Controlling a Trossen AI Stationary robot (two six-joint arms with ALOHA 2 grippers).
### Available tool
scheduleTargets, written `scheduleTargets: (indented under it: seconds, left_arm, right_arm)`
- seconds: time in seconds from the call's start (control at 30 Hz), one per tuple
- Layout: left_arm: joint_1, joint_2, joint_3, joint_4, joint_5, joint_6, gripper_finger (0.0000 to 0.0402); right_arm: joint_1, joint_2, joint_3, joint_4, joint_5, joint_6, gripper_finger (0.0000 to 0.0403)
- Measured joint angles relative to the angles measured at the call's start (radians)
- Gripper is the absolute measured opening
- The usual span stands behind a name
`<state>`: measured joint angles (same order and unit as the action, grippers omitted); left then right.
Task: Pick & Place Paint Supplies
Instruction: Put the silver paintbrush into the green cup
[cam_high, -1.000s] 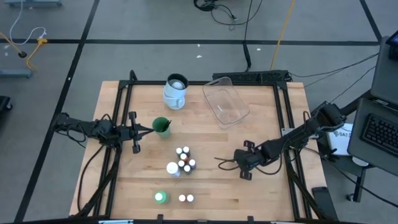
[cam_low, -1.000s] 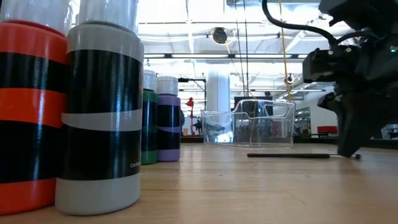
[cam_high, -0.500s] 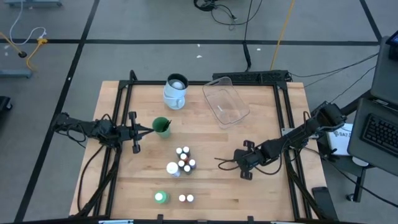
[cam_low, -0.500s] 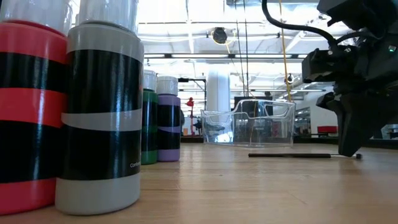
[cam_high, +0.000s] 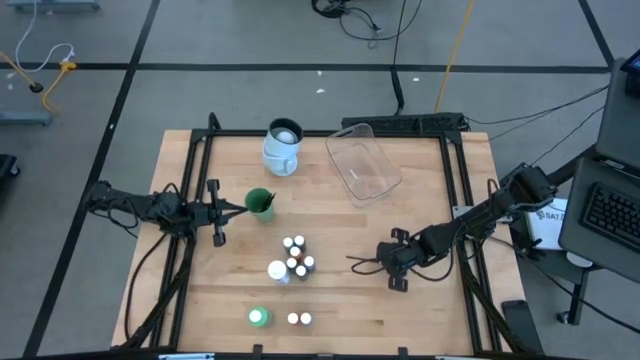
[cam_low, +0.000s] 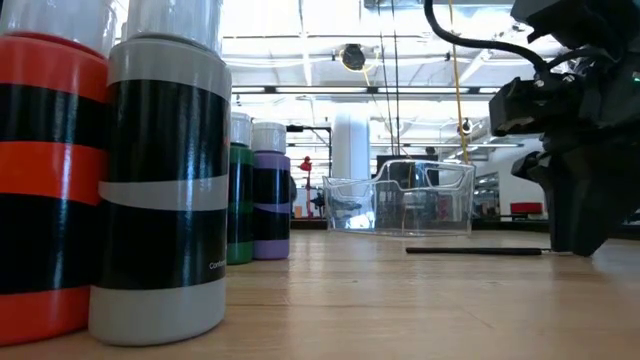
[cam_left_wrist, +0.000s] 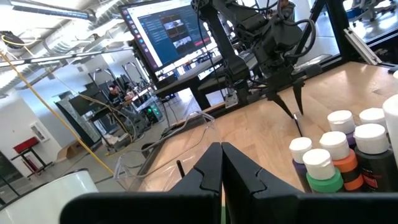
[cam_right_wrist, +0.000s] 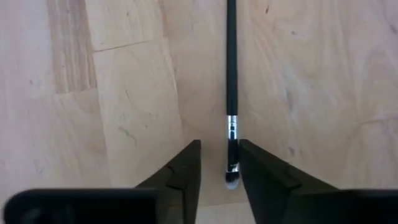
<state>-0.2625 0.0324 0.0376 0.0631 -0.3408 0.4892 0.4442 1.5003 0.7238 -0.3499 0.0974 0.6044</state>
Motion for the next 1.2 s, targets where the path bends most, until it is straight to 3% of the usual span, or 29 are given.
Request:
scheduleTargets:
  seconds: [0.2,0.7,1.2]
  left_arm:
    - [0.000,0.000,0.000,0.000,0.000,0.000,0.0005]
    - [0.000,0.000,0.000,0.000,0.000,0.000,0.0005]
    - [0.000,0.000,0.000,0.001,0.000,0.000,0.0005]
  right_arm:
    - [-0.001,-0.008,0.001,-0.021,-0.040,0.038,0.0126]
    - [0.021,0.074,0.005,-0.090,-0.061,0.105,0.0082]
    - [0.019,0.185,0.059,-0.238,-0.149,0.114,0.0080]
